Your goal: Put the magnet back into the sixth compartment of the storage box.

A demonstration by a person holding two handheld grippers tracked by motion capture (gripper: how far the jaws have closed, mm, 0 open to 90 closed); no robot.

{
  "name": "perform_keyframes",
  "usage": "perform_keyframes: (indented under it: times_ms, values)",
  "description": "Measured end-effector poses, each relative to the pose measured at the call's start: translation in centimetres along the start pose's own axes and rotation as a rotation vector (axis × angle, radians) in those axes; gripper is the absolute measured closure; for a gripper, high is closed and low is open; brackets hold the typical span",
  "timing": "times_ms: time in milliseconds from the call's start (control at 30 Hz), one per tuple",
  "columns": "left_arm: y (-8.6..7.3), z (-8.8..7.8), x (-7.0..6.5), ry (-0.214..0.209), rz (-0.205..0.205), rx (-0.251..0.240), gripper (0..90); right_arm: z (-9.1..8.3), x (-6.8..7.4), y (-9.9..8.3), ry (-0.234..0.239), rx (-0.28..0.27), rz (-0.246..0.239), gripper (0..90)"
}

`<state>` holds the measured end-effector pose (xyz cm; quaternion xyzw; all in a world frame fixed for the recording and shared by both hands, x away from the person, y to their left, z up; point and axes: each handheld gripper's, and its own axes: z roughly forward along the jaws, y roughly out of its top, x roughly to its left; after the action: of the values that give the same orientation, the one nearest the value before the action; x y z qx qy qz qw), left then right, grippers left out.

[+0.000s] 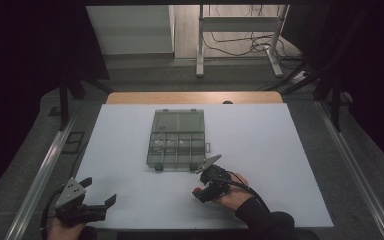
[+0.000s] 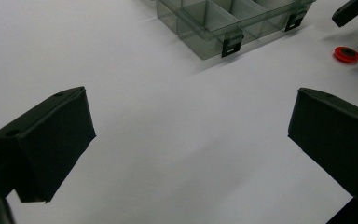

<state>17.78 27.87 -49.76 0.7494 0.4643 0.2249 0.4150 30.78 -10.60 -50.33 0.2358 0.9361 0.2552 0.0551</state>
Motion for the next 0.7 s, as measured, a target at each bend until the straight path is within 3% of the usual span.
perform_keyframes:
  times_ms: [33,267,400,533,700]
  values:
    - [0.0,0.0,0.0,0.0,0.0,0.0,0.7,0.2,0.2,0.2,0.011,0.008,-0.016,34.8]
    - [0.0,0.0,0.0,-0.001,0.0,-0.001,0.7,0.9,0.5,0.5,0.039,0.036,-0.052,47.0]
    - [0.0,0.0,0.0,-0.001,0.0,-0.001,0.7,1.1,0.6,0.4,0.042,0.052,-0.069,51.1]
    - [0.0,0.0,0.0,-0.001,0.002,-0.001,0.7,1.1,0.7,0.4,0.028,0.052,-0.098,61.7]
    - [0.0,0.0,0.0,-0.001,0.003,-0.001,0.7,1.1,0.8,0.4,0.027,0.058,-0.097,62.5]
